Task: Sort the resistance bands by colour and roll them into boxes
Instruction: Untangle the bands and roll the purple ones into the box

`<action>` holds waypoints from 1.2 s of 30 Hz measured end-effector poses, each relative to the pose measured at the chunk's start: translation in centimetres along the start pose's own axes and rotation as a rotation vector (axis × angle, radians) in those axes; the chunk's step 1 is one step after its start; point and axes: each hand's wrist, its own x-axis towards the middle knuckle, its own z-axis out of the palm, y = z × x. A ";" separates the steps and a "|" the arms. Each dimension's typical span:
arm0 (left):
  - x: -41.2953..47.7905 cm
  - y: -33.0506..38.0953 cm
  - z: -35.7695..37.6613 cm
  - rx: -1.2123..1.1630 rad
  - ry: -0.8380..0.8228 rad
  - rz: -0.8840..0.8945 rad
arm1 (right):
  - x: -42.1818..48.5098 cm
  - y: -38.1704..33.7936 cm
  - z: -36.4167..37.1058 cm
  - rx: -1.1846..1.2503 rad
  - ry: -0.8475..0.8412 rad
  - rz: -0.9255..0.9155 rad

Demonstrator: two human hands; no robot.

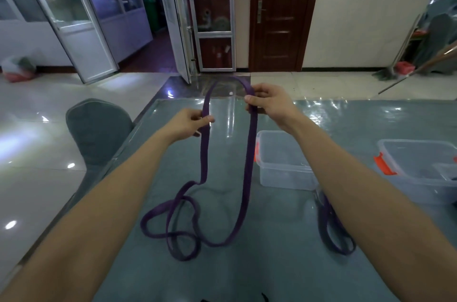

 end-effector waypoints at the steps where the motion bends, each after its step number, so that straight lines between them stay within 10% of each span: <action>1: 0.0 -0.7 0.5 0.025 -0.044 -0.017 | 0.1 -0.2 -0.2 -0.004 -0.007 -0.010; 12: 0.8 0.0 6.8 0.004 -0.067 0.041 | -0.3 -1.1 -1.9 -0.693 -0.148 -0.138; 19: -5.0 -11.7 9.4 0.376 -0.207 -0.291 | -3.4 3.6 1.4 -0.669 -0.266 0.005; 25: -11.1 -20.3 10.7 0.754 -0.351 -0.209 | -7.5 13.5 5.6 -0.844 -0.426 0.245; 31: -11.3 -22.6 12.1 0.494 -0.360 -0.250 | -12.6 21.6 9.8 -0.982 -0.318 0.269; 36: -11.6 -24.3 11.4 0.251 -0.178 -0.305 | -15.6 26.1 17.9 -1.000 -0.591 0.260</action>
